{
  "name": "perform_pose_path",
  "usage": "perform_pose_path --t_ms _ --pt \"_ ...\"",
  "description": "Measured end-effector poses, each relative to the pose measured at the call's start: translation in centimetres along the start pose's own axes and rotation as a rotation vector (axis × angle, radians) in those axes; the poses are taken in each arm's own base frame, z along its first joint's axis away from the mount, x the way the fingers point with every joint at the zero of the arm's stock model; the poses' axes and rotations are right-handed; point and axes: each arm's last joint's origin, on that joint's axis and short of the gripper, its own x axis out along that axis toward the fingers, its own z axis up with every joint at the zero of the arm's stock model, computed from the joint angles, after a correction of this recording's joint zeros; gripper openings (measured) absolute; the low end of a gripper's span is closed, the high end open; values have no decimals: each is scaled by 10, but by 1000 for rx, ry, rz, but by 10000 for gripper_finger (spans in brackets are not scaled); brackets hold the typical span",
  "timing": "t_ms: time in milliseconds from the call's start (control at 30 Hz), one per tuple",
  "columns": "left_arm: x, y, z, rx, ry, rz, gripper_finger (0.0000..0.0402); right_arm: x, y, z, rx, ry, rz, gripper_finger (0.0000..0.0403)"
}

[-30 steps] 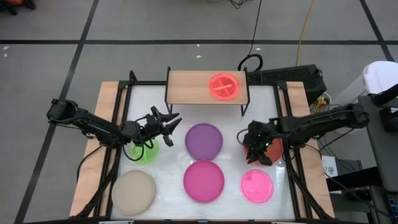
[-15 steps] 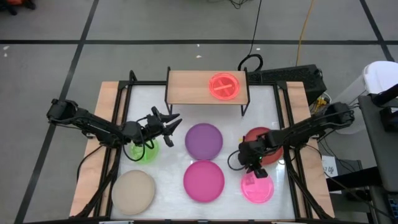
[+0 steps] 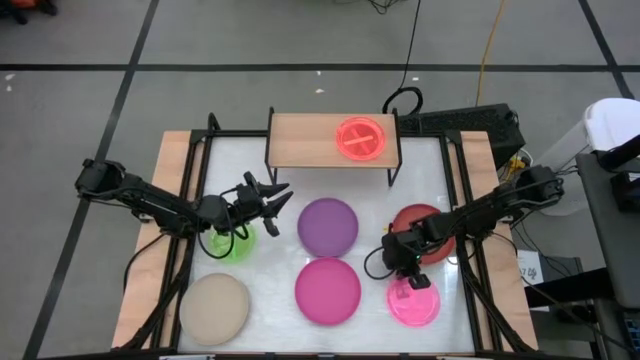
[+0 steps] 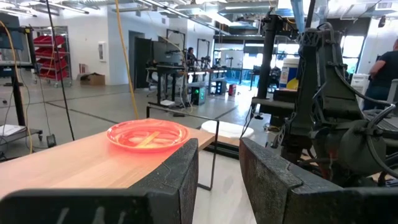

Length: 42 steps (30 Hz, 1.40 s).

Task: Place and stack plates onto a shelf
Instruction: Stack the light pink plate on top of the light orange plate on the shelf

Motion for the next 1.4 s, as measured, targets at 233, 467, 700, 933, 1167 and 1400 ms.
perform_pose_path --t_ms 233,467,700,933,1167,1400 --pt "0 0 -1 2 6 0 122 -6 4 6 -29 -69 10 3" --pt "0 0 -1 2 5 -1 122 -42 6 20 -58 -274 -49 0" --pt "0 0 0 24 4 -1 122 -110 -8 30 -11 -697 -501 0" --pt "0 1 0 19 4 2 122 -175 -38 26 156 -1081 -878 0" --pt "0 1 0 -69 2 3 122 -215 -85 12 354 -1286 -1077 0" --pt "0 1 0 -82 2 2 122 -225 -136 -14 600 -1310 -1036 0"
